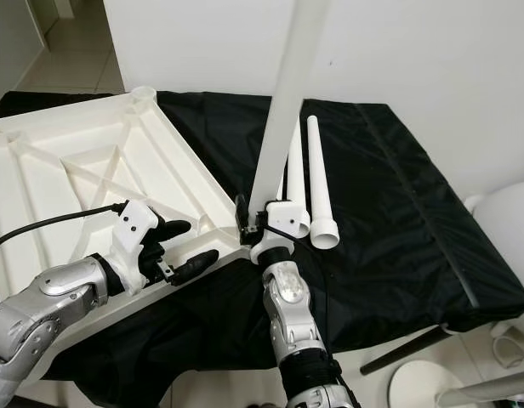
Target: Building children table
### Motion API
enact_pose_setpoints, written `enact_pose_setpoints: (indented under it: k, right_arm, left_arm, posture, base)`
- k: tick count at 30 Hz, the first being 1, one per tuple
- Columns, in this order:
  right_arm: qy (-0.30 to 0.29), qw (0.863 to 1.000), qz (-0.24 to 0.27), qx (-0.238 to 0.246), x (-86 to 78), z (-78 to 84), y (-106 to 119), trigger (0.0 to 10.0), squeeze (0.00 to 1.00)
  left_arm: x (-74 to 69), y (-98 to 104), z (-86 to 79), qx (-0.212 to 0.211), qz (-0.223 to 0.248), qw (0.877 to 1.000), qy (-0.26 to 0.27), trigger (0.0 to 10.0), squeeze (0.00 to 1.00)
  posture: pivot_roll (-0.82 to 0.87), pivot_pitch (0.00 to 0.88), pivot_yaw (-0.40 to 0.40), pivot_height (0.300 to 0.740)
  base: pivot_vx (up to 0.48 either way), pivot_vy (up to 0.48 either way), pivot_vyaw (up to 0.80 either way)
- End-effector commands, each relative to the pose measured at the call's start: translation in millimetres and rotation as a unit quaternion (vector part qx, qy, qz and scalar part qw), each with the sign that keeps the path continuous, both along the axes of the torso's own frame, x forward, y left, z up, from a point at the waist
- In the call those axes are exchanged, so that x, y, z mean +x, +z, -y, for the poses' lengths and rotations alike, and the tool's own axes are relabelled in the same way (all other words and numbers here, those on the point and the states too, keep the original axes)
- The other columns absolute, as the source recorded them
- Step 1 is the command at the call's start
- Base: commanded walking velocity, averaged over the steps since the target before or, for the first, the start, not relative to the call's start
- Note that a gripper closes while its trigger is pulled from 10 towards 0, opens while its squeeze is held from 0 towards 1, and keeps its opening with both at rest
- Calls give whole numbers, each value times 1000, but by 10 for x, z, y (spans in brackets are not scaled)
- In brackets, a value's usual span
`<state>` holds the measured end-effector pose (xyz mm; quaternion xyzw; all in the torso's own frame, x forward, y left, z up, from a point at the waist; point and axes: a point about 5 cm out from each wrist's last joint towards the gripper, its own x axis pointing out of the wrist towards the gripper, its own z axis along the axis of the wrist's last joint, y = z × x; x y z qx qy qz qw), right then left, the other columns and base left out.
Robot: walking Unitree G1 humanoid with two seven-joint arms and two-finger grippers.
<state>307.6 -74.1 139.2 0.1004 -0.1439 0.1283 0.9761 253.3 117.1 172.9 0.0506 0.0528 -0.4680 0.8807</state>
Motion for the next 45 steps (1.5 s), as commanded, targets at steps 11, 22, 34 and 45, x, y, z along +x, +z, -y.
enact_pose_setpoints:
  k: [11,22,34,45]
  right_arm:
    - [77,995,-26,-55,50,336,-86,10000,0]
    - [199,970,-25,-135,138,544,-47,10000,0]
    - [273,951,-27,-140,284,550,87,7333,0]
    - [300,940,-30,-160,389,534,122,0,0]
  left_arm:
    - [-72,-7,137,-4,2,998,-63,10000,0]
    - [52,-9,226,-13,24,1000,3,10000,0]
    - [197,-109,332,25,44,996,70,10000,0]
    - [239,-79,372,35,47,996,63,10000,0]
  posture:
    - [114,57,-76,740]
    - [112,39,-79,740]
    - [110,19,-72,740]
    - [101,13,-62,740]
  base:
    - [0,0,0]
    - [0,0,0]
    - [0,0,0]
    - [0,0,0]
